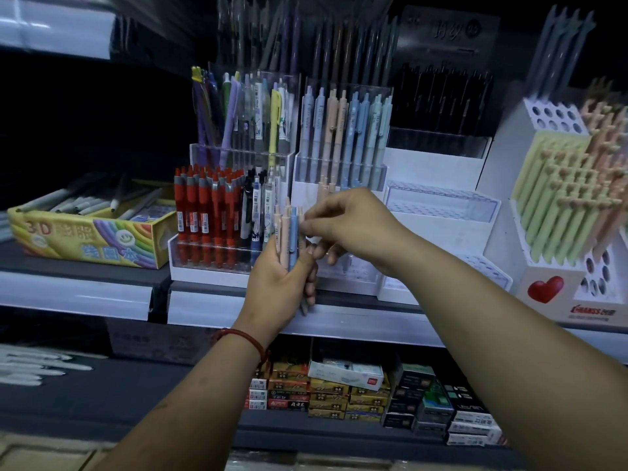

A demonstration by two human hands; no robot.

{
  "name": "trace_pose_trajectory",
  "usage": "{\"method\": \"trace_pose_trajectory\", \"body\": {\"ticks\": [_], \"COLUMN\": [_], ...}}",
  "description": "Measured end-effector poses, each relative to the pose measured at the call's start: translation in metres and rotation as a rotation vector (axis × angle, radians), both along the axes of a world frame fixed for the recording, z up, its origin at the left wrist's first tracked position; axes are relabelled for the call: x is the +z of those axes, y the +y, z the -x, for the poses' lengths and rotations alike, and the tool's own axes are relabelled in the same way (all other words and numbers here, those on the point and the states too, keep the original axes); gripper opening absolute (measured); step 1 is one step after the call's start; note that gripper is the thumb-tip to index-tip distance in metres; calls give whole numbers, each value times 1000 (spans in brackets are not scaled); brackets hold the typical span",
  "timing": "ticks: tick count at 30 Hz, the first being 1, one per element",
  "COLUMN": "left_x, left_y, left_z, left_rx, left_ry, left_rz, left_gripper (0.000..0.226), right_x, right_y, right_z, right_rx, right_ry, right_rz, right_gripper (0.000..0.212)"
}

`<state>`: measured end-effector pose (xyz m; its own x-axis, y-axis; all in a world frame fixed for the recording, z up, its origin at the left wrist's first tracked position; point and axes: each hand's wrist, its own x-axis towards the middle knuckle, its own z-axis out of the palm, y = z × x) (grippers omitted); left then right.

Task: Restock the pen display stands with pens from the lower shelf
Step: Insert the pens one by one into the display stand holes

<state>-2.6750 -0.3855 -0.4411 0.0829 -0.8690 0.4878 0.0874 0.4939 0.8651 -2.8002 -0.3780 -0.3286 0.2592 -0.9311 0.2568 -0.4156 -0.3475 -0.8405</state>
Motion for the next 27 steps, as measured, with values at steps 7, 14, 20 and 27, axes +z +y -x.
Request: {"method": "trace_pose_trajectory", "body": {"ticks": [7, 14, 20, 27], "left_x": [2, 2, 2, 1], "left_y": [3, 3, 3, 2], "left_z": [0, -1, -1, 0], "left_rx": [9, 3, 1, -2], "left_ry": [-7, -17, -17, -6], "left_rz": [-11, 0, 8, -9], "left_gripper": [21, 17, 18, 18], "right_x": [-3, -2, -5, -1], "right_y": [-7, -2, -5, -10], "right_z": [1, -3, -5, 0], "right_rx": [-59, -22, -83, -230], "right_ry": [-70, 22, 41, -182], "right_rz": [-1, -15, 53, 120], "right_gripper": [10, 14, 15, 12]}}
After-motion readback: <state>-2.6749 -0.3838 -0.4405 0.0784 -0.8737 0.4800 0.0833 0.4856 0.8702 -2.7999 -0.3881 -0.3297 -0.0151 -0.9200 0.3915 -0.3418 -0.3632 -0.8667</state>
